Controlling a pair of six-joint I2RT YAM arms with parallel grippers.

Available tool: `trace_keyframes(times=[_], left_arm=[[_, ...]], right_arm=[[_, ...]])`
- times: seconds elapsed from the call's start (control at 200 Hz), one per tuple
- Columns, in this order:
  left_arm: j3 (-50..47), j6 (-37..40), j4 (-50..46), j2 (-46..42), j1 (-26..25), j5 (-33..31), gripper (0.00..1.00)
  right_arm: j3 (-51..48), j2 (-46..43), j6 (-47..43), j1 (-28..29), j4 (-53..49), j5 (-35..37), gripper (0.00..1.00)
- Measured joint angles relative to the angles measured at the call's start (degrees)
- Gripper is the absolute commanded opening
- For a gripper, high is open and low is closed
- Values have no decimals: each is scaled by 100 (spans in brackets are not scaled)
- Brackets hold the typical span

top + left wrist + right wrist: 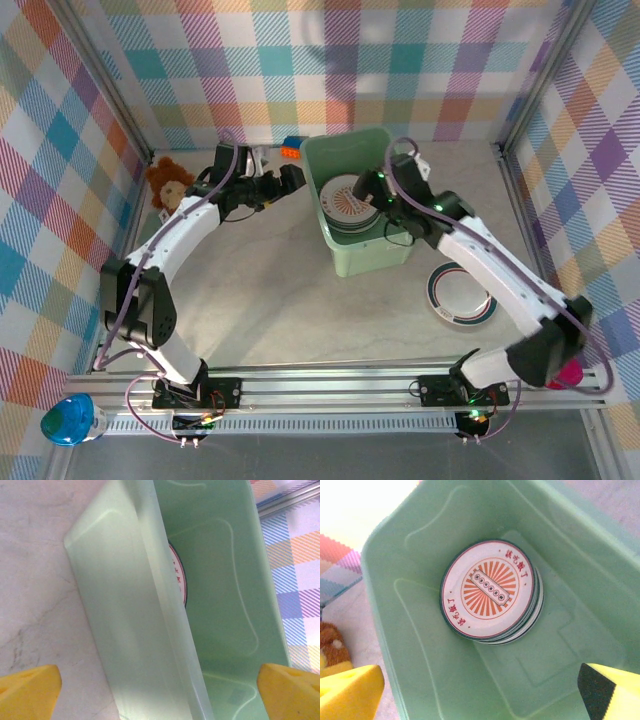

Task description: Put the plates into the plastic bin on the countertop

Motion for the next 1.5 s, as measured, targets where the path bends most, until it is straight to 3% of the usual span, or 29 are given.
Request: trace_keyframes(times=[0.09, 0.235, 0.6, 0.98, 1.5], left_arm=[[-17, 15, -136, -188, -103, -129, 100], [-109, 63, -245, -417, -341, -372, 100], [-319, 83, -382, -474, -721, -706, 100], [-319, 83, -382, -393, -837, -728, 100], [-304, 103, -382, -131, -837, -726, 100]], right_arm=[[-278, -601, -452, -271, -11, -262, 96], [-868, -1403, -874, -1261, -146, -876, 95], [-3126, -2634, -977, -2865, -933, -1810, 91], [-4435, -2907, -363, -3884, -1360, -2138, 93], [-5119, -2844, 17, -4599, -1268, -2341, 94]])
